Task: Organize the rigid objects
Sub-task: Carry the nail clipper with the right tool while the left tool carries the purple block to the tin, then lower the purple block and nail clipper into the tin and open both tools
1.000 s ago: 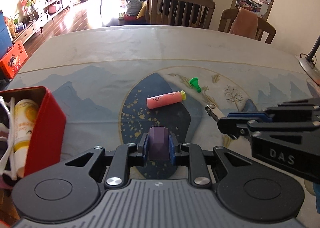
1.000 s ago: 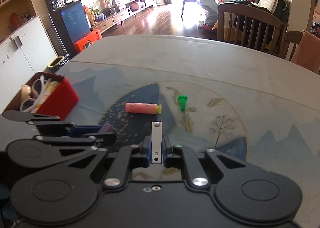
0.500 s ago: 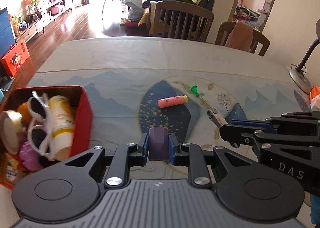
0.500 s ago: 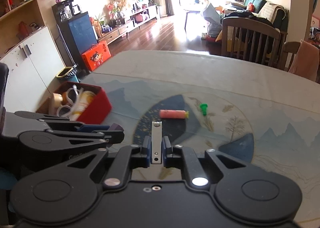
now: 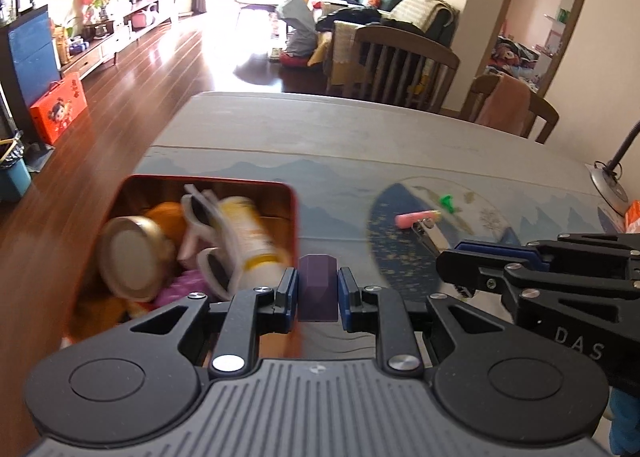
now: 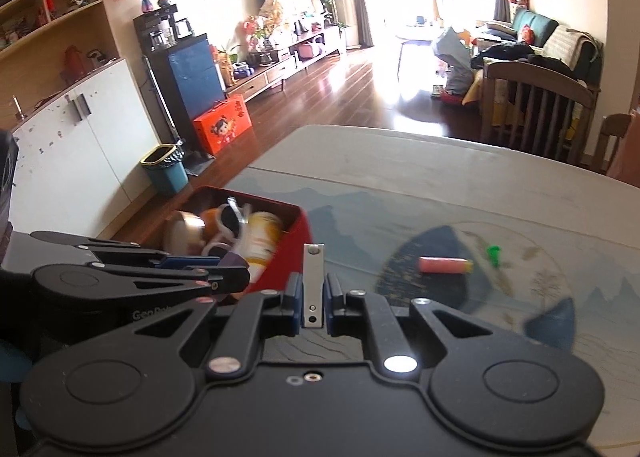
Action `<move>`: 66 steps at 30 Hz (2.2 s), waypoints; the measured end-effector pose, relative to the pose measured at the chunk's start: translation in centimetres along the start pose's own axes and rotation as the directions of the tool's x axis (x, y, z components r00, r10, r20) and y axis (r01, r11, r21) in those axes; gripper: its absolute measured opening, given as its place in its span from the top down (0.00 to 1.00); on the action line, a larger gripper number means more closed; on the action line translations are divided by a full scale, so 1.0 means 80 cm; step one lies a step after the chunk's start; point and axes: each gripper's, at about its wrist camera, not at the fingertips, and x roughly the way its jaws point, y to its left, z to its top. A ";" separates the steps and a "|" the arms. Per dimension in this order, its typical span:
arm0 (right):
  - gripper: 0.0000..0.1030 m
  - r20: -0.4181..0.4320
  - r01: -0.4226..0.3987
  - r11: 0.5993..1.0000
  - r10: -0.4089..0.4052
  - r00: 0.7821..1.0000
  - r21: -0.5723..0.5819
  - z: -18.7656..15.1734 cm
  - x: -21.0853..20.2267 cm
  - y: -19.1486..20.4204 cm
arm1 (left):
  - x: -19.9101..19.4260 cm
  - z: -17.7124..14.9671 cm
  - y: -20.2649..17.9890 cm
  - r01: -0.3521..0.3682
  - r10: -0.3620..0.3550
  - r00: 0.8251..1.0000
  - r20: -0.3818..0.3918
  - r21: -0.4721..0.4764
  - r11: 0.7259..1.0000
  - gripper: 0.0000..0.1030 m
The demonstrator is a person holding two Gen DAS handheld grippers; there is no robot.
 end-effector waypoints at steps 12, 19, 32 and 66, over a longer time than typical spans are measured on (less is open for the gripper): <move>0.90 -0.023 0.004 1.000 -0.005 1.000 -0.031 0.023 0.062 0.074 | -0.005 0.000 0.099 -0.045 0.045 0.999 -0.011 -0.028 0.999 0.80; 0.90 -0.049 0.011 0.999 -0.013 0.999 -0.042 0.032 0.101 0.096 | 0.020 0.000 0.152 -0.055 0.051 0.995 -0.087 -0.040 0.998 0.80; 0.90 -0.119 0.032 0.999 -0.035 0.992 -0.028 0.034 0.149 0.111 | 0.055 -0.008 0.172 -0.049 0.051 0.986 -0.158 0.017 0.999 0.80; 0.70 -0.080 0.014 1.000 -0.015 0.997 -0.009 0.033 0.107 0.118 | 0.036 -0.011 0.166 -0.023 0.025 0.987 -0.162 0.014 1.000 0.80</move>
